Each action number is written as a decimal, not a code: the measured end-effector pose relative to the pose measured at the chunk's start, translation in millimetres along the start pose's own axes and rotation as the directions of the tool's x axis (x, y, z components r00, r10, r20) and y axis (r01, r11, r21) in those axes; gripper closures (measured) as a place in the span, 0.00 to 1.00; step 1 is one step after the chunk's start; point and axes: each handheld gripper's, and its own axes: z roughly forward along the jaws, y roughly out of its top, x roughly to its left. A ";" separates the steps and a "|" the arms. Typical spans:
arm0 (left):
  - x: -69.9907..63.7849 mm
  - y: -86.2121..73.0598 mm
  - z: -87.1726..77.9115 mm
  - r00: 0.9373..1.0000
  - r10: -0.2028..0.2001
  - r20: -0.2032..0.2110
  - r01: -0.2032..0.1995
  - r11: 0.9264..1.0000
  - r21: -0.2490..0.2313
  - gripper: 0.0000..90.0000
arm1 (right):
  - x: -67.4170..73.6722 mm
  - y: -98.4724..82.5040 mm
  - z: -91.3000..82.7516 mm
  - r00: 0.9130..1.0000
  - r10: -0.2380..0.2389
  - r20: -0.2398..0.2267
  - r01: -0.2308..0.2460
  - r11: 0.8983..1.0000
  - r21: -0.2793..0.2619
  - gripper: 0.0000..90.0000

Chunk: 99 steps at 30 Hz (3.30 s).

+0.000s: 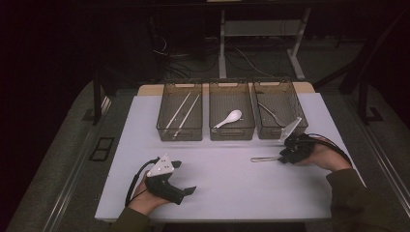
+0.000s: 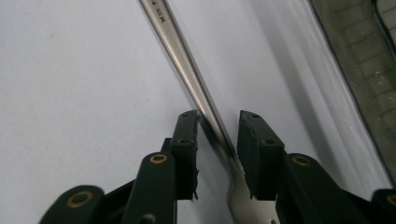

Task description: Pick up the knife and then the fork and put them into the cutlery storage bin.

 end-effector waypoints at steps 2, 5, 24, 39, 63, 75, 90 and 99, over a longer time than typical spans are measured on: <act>-0.2 0.1 0.1 1.000 0.000 0.000 0.000 1.000 0.000 0.00 | 0.0 -0.1 0.2 1.000 0.001 0.000 -0.001 1.000 0.001 0.78; -0.3 0.3 -0.1 1.000 0.000 0.000 0.000 1.000 0.002 0.00 | 0.8 0.3 0.3 1.000 -0.005 0.000 0.005 1.000 0.005 0.81; -0.5 0.5 0.0 1.000 -0.002 0.002 0.002 1.000 -0.001 0.00 | 13.0 13.3 0.6 0.999 -0.053 0.010 0.051 0.991 0.120 0.93; -0.6 0.5 0.1 1.000 -0.003 0.003 0.003 1.000 -0.002 0.00 | 6.3 -0.1 -9.7 0.999 0.022 -0.023 -0.022 0.999 0.039 0.94; -0.9 0.6 0.6 1.000 -0.001 0.002 0.001 1.000 -0.003 0.00 | -2.2 -35.7 -61.8 0.987 0.155 -0.051 -0.164 0.937 -0.309 0.94; -1.0 0.7 0.6 1.000 -0.001 0.002 0.001 1.000 -0.003 0.00 | -7.5 -48.8 -87.3 0.973 0.230 -0.028 -0.217 0.858 -0.465 0.94; -0.7 1.1 0.8 1.000 -0.003 0.004 0.003 1.000 -0.003 0.00 | -24.2 -44.0 -102.7 0.915 0.400 0.056 -0.310 0.785 -0.536 0.94; -1.5 1.5 1.3 1.000 -0.001 0.006 0.001 1.000 -0.007 0.00 | -41.6 -22.5 -106.1 0.891 0.444 0.099 -0.336 0.789 -0.515 0.94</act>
